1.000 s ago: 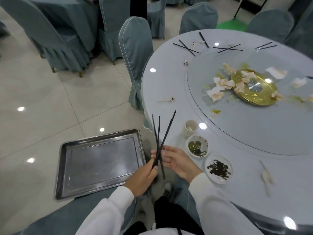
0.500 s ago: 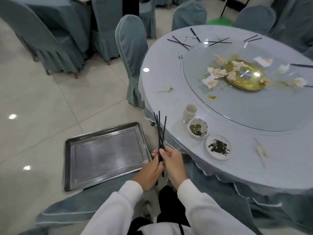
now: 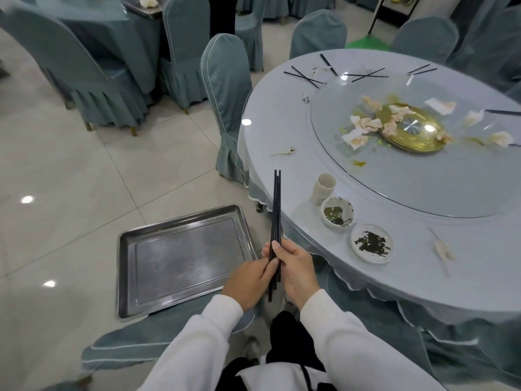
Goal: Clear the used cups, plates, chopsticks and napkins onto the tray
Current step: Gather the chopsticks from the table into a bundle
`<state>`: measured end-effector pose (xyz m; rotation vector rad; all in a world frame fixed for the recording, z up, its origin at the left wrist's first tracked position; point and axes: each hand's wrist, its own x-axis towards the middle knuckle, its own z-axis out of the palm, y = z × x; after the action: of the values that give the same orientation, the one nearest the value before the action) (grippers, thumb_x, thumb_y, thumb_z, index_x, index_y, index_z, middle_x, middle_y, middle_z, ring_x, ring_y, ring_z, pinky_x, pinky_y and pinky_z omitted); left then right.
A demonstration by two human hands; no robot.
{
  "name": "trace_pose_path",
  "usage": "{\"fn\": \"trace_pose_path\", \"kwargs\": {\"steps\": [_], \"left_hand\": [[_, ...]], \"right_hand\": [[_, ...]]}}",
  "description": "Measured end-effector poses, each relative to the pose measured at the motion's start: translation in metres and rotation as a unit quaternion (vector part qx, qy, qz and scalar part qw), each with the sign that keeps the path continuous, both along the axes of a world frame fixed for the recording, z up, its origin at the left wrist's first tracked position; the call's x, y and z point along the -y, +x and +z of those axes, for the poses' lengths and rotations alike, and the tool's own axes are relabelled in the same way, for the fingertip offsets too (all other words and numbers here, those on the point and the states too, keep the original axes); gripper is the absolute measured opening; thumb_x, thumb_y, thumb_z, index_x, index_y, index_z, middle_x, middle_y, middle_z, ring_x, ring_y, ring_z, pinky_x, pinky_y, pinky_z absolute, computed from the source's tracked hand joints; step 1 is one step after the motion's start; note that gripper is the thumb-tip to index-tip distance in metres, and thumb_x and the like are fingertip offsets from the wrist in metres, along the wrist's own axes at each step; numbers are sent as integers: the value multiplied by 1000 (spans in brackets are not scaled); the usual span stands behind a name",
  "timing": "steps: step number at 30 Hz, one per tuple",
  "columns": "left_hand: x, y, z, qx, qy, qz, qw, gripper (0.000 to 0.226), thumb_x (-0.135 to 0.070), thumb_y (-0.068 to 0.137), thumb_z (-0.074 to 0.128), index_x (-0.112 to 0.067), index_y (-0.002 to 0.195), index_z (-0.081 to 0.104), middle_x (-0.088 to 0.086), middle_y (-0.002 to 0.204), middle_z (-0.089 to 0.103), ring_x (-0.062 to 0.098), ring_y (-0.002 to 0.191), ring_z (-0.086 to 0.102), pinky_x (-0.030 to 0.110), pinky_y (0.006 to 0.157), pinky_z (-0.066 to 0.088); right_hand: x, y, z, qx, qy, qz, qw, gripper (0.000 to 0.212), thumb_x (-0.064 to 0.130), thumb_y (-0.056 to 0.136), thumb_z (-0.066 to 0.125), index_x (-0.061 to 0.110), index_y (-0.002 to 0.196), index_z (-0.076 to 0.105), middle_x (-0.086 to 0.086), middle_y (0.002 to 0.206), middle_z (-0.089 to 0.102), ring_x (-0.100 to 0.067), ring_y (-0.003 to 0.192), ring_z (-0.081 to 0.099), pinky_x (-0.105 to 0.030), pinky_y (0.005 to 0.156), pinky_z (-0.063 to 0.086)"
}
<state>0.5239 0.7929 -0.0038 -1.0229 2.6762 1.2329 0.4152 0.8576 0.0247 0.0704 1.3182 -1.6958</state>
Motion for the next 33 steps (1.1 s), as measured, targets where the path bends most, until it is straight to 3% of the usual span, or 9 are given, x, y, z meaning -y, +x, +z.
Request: {"fn": "trace_pose_path", "kwargs": {"steps": [3,7,10,13,17,20,23,27,33], "left_hand": [[3,6,2,-40,67,40,996,52,-60,108,39,-24,75,56,-2,66,62,16,64,59,34,64,44],[13,4,3,-162,163,215,949,41,-53,105,53,-20,85,65,2,75,70,15,70,63,39,75,54],[29,-20,11,-250,318,311,860,25,-38,103,63,-13,99,65,6,95,74,23,93,70,35,80,55],[41,-34,21,-299,486,321,756,39,-44,96,69,-8,111,70,15,108,77,26,98,73,36,81,59],[39,-43,24,-341,587,335,654,39,-39,105,59,-7,88,73,6,70,69,14,58,67,29,58,60],[35,-48,29,-392,594,361,602,39,-36,111,47,-14,80,51,-5,51,38,6,37,34,19,41,38],[34,-50,37,-442,591,394,548,41,-37,112,44,-16,76,46,-8,47,28,4,33,24,18,36,24],[24,-60,51,-487,551,424,529,43,-34,113,43,-18,73,40,-7,47,25,5,33,21,19,35,18],[-36,-81,54,-458,550,452,533,47,-35,108,54,-21,67,36,-6,50,24,7,34,22,21,33,21]], "right_hand": [[-1,-2,5,-14,8,-5,1000,13,-5,101,59,-5,100,73,-18,88,71,-24,81,69,-28,77,63],[-7,-5,5,-56,16,37,998,15,-6,99,63,1,106,74,-19,95,77,-25,84,74,-35,90,63],[-14,1,4,-79,15,88,993,18,-7,98,64,-8,114,73,-21,92,76,-22,74,74,-32,81,65],[-22,9,4,-98,34,150,983,22,-5,98,66,-13,117,70,-25,95,74,-20,70,72,-29,74,64],[-35,10,5,-84,46,169,981,21,-2,97,68,-16,113,68,-22,88,75,-21,66,73,-28,66,62],[-48,4,7,-91,76,154,981,20,13,98,72,-7,99,71,-20,76,72,-20,55,68,-26,55,57],[-62,-4,6,-87,90,120,985,30,27,102,68,-3,103,73,-21,84,77,-22,63,73,-25,53,56],[-70,-11,6,25,41,4,999,43,39,106,59,1,120,72,-19,114,77,-30,104,74,-37,80,63],[-83,-19,17,111,10,-87,990,44,39,109,53,3,128,69,-18,127,73,-29,117,70,-43,104,52]]}}
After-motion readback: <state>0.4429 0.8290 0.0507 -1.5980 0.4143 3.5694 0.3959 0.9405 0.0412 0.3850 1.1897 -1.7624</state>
